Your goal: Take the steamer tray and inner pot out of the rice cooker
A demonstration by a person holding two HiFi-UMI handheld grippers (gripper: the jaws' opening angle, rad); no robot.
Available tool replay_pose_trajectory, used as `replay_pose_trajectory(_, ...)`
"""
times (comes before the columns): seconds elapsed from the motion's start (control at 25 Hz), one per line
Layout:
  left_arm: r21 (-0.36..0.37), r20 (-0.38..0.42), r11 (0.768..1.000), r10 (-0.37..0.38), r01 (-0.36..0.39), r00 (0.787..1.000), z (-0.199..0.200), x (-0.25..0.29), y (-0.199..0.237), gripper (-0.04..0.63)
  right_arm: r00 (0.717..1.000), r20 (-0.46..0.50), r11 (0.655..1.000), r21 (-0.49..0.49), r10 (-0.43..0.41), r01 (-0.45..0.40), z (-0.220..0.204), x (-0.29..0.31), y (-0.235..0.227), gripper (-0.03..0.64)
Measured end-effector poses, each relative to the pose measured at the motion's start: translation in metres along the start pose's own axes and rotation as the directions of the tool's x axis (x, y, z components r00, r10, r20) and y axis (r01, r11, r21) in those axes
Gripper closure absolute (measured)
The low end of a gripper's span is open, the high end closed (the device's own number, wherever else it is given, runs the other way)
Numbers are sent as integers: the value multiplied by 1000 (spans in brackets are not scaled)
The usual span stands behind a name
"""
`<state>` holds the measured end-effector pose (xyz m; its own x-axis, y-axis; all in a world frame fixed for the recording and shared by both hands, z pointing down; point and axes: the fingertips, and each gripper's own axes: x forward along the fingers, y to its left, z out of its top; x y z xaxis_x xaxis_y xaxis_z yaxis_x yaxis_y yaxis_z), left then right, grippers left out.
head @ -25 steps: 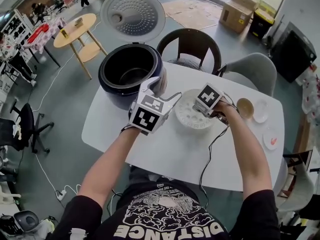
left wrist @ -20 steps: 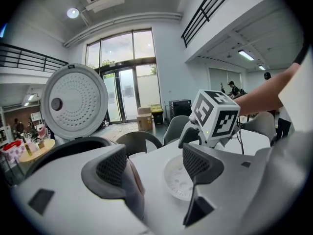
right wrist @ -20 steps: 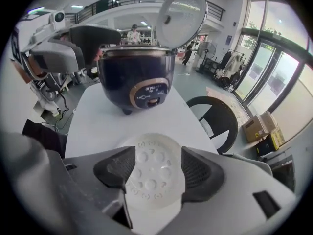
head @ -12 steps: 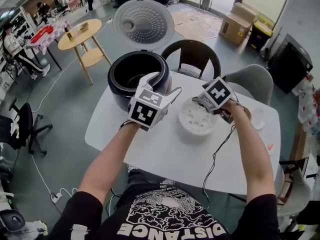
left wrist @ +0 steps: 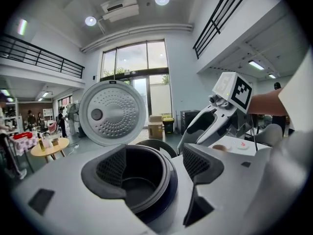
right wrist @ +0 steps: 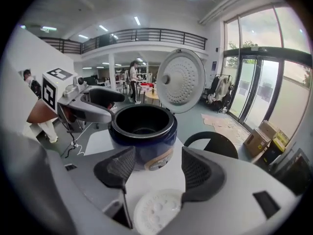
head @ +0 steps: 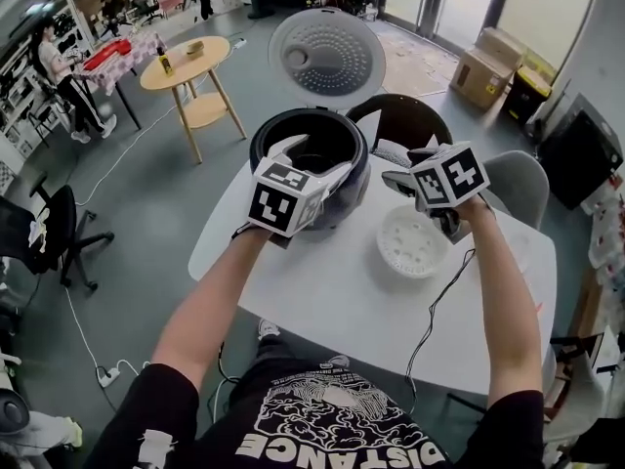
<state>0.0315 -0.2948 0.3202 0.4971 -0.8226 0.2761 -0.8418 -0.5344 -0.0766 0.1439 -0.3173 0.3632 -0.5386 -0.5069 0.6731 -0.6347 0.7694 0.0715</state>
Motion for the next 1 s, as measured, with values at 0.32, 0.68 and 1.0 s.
replay_pose_trajectory(0.32, -112, -56, 993, -35, 28, 998, -24, -31, 82, 235, 993, 73, 989, 108, 89, -97, 58, 36, 48, 304)
replay_pose_trajectory(0.68, -283, -74, 953, -133, 107, 988, -40, -35, 161, 232, 989, 107, 948, 288, 106, -133, 76, 77, 53, 305)
replay_pose_trajectory(1.0, -650, 35, 708, -334, 275, 942, -37, -24, 211, 219, 981, 153, 854, 489, 117, -178, 74, 100, 45, 307)
